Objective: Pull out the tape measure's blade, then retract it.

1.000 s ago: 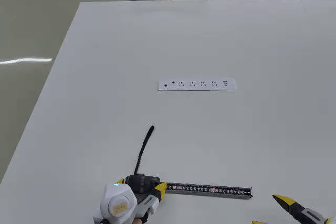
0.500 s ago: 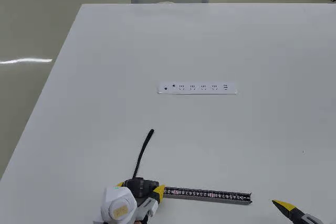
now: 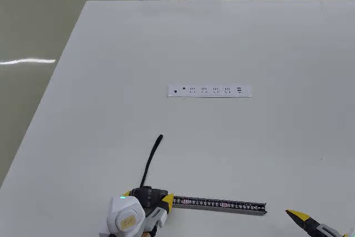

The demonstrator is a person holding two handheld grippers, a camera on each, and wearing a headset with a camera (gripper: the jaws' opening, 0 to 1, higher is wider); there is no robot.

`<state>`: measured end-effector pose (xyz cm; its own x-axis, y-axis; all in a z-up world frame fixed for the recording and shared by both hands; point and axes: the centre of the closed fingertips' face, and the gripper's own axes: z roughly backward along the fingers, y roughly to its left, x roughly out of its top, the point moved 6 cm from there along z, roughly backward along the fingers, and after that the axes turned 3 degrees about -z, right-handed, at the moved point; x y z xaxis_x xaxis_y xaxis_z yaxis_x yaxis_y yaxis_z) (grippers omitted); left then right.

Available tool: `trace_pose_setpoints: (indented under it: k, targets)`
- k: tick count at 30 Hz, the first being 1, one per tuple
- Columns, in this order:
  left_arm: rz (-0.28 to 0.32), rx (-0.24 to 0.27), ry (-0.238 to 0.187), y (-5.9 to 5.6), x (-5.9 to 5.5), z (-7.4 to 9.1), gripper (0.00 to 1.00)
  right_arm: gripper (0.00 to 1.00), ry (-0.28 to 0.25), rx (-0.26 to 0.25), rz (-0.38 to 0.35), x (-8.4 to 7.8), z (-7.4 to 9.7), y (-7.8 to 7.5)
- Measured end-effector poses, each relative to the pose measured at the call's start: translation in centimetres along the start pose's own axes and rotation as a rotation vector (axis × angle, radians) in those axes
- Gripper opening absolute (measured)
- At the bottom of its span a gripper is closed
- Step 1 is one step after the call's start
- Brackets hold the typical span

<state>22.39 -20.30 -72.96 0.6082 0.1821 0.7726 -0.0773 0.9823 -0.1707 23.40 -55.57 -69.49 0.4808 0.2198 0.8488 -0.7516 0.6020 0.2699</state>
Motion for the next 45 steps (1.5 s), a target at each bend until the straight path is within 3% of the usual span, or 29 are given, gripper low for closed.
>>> trace_pose_setpoints:
  k: [10, 45]
  targets:
    - [0.015, -0.007, 0.004, 0.1, -0.2, -0.1, 0.68, 0.53, 0.010, 0.017, 0.012, 0.2, -0.4, 0.0]
    - [0.012, -0.016, 0.028, 0.2, -0.4, -0.4, 0.69, 0.34, 0.080, 0.090, 0.137, -0.2, -3.7, -2.6]
